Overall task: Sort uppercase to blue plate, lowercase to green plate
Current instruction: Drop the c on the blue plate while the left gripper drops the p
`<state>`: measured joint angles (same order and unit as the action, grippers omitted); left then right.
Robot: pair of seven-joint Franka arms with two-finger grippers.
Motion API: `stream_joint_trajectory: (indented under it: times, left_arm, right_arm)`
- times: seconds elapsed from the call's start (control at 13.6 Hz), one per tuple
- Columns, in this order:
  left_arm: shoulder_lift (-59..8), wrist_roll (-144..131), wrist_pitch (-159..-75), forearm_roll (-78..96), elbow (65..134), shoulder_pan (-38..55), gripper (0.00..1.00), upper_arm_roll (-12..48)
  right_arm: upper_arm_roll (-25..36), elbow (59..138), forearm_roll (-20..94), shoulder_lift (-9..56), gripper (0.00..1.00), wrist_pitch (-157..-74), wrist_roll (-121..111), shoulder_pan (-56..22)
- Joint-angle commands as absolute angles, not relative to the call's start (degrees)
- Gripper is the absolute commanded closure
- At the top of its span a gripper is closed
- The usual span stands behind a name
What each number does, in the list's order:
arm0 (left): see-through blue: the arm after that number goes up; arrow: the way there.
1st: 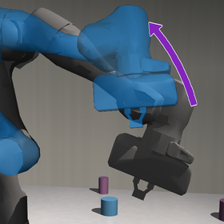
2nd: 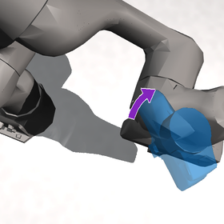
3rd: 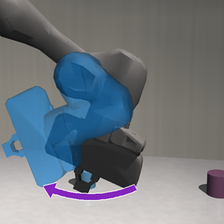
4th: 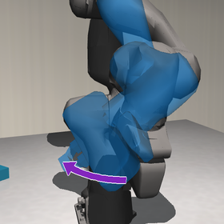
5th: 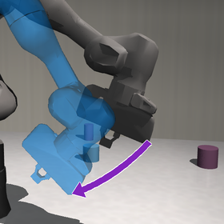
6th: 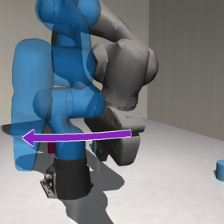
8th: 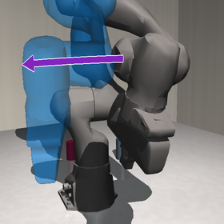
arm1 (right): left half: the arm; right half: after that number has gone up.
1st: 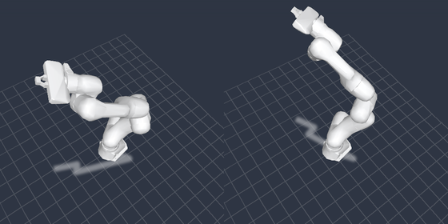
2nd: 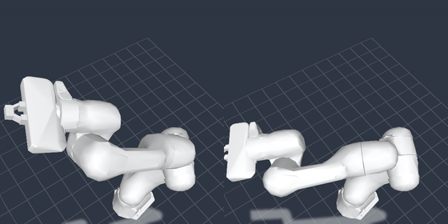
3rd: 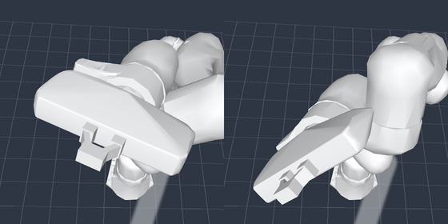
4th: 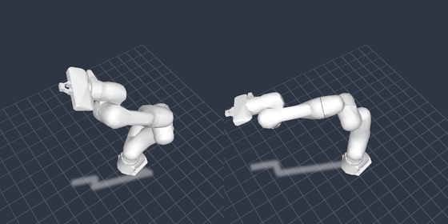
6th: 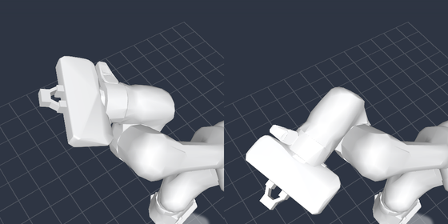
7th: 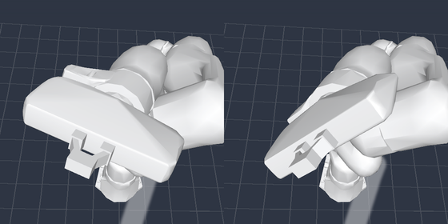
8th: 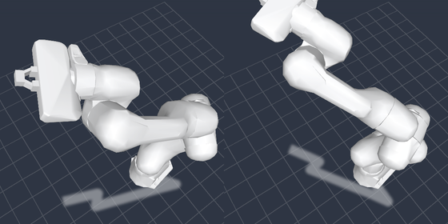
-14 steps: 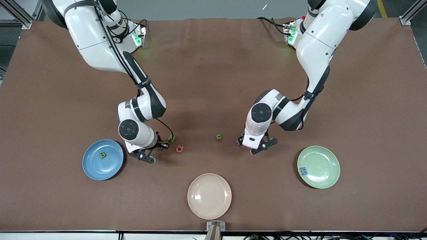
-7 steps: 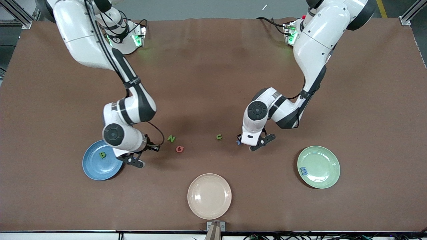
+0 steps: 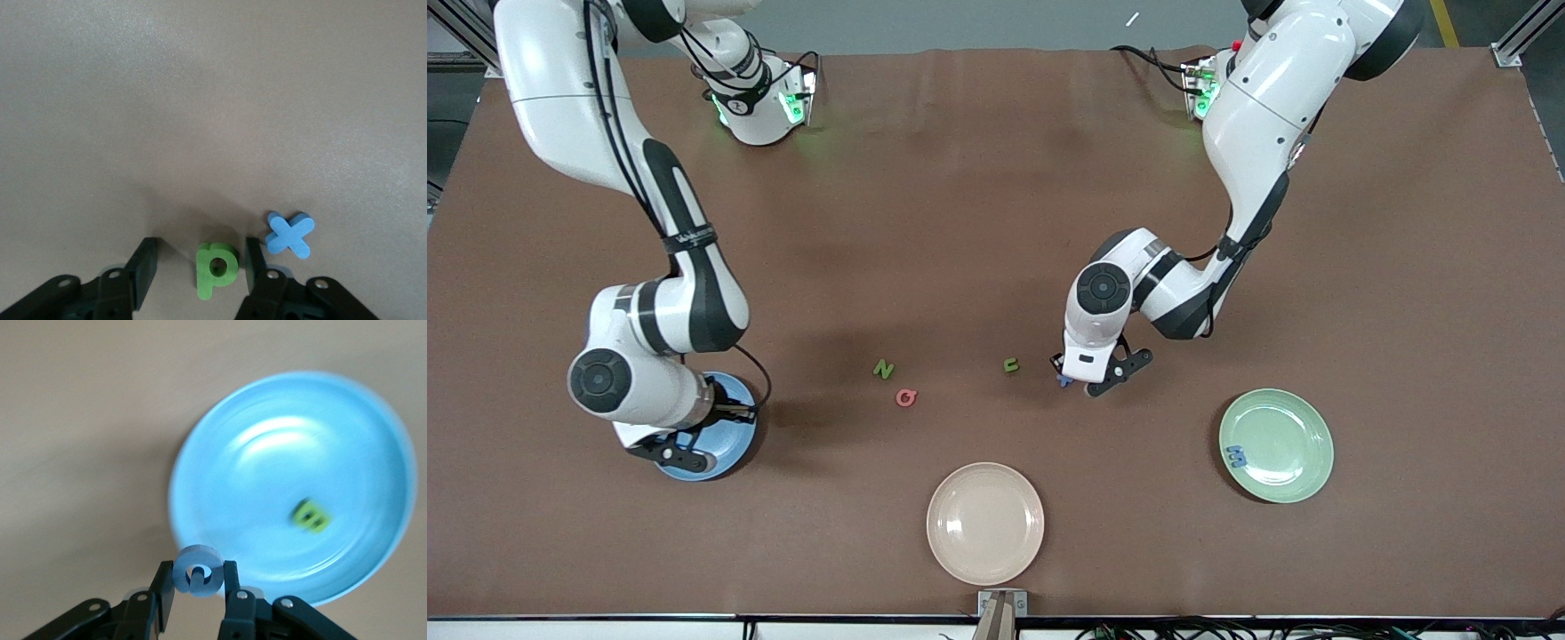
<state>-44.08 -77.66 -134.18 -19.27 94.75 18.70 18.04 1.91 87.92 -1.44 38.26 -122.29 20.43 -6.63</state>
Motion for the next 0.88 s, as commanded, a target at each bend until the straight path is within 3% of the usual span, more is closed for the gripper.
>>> stream_joint_trajectory:
  times: [0.0,0.15,0.37,0.59,0.81]
  left_arm:
    - [-42.7,-79.0,-133.9,-19.7,96.8,18.7,0.55,18.1]
    - [-42.5,-78.8,-133.9,-19.7,96.9,18.3,0.74,18.1]
    - [-42.3,-77.8,-133.9,-19.8,96.7,17.5,0.96,18.1]
    - [-40.8,-77.6,-133.8,-20.4,96.2,14.3,0.99,17.8]
    - [-40.0,-71.2,-133.9,-20.8,94.5,9.3,0.99,17.7]
  right_arm:
    - [1.1,88.6,-3.4,39.4,0.92,-125.8,16.0,-2.6]
    - [1.1,88.6,-3.4,40.5,0.78,-127.1,15.2,-1.4]
    - [1.1,88.6,-2.7,40.9,0.43,-127.5,16.1,-1.8]
    - [1.0,88.4,-2.6,40.6,0.24,-127.1,16.3,-2.4]
    - [0.3,88.4,-2.2,40.0,0.12,-126.3,18.7,-4.1]
